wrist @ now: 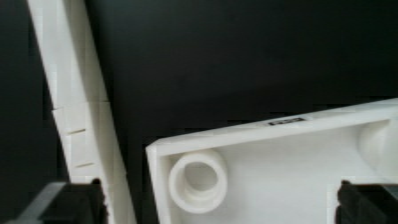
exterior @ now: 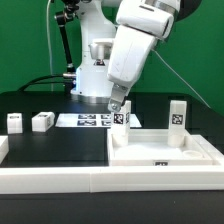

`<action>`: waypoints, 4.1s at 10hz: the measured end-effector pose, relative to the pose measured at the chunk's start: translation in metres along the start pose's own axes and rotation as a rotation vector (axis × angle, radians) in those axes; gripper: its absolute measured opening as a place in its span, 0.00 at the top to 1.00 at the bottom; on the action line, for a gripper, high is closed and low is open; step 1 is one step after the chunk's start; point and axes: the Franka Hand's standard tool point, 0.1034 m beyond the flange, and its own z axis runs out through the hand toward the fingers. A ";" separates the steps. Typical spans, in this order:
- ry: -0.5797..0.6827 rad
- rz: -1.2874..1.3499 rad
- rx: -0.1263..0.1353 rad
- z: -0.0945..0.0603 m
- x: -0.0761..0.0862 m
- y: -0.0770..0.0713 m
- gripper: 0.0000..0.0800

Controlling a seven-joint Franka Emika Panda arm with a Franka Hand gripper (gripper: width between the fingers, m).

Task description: Assemble square table

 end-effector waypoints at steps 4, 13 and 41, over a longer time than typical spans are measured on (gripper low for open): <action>-0.004 0.342 0.032 0.013 -0.017 -0.004 0.19; -0.051 0.952 0.136 0.030 -0.072 -0.011 0.19; -0.245 1.347 0.600 0.090 -0.168 -0.147 0.19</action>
Offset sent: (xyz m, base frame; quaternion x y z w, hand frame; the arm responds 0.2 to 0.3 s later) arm -0.0160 -0.0539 -0.0183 0.0284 -0.0095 0.2641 0.9640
